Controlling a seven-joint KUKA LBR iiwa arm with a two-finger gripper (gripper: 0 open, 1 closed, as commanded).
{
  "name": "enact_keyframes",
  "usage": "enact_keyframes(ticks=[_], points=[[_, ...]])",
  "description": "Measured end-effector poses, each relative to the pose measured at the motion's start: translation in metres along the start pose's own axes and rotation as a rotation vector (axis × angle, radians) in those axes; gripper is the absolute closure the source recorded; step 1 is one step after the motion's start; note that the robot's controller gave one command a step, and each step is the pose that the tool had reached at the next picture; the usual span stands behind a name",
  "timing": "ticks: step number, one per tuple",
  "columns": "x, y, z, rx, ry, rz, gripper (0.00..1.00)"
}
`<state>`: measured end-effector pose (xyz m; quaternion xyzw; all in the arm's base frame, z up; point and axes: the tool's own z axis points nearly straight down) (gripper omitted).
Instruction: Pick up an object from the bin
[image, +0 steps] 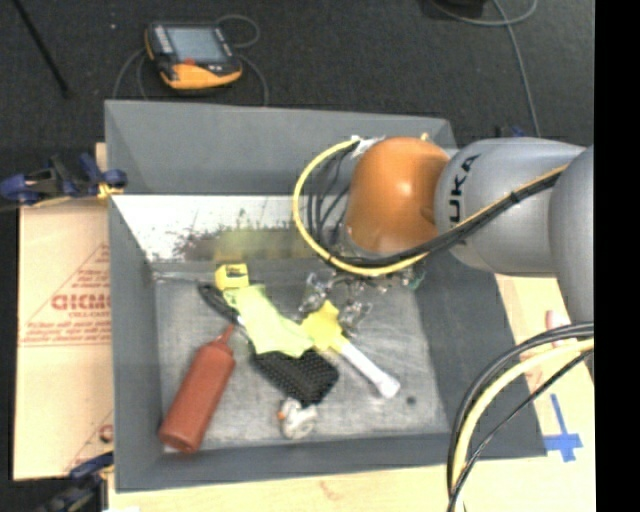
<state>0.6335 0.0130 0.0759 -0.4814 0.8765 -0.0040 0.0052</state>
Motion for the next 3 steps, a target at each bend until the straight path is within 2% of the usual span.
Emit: enact_keyframes(ticks=[1, 2, 3], points=[[0.000, 0.000, 0.000, -0.001, -0.001, 0.001, 1.00], [-0.005, -0.015, -0.107, -0.010, 0.001, 0.011, 1.00], [-0.005, -0.015, -0.107, -0.011, 0.000, 0.012, 1.00]])
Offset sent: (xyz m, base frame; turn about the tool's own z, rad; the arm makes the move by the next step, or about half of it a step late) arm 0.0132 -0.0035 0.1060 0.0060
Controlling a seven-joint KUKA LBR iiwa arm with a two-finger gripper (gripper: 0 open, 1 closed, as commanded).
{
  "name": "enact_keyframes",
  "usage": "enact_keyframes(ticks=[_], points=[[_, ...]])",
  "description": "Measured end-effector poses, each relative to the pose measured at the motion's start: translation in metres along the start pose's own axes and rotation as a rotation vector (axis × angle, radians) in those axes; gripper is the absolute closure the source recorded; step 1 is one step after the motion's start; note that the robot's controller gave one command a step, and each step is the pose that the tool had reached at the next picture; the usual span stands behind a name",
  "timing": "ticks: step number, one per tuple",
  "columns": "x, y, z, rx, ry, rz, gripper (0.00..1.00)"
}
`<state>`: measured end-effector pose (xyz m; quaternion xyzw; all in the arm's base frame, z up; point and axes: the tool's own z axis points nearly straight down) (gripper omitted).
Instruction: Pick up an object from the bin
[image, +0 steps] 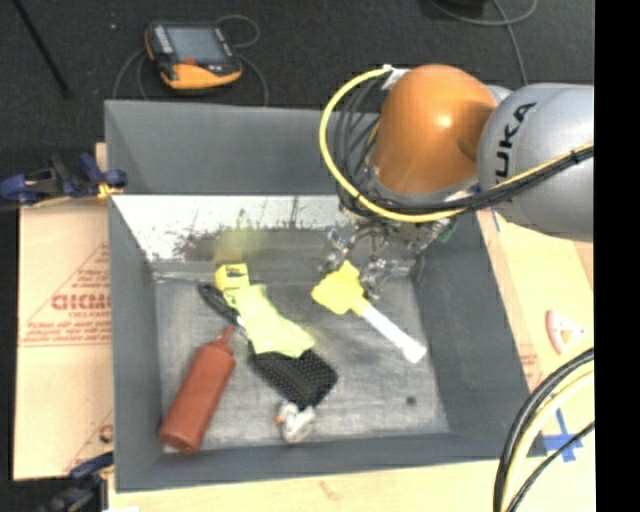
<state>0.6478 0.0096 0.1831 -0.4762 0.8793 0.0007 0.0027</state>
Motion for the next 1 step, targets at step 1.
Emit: enact_keyframes(ticks=[1], points=[[0.0018, -0.0001, -0.0472, -0.002, 0.005, -0.014, 1.00]])
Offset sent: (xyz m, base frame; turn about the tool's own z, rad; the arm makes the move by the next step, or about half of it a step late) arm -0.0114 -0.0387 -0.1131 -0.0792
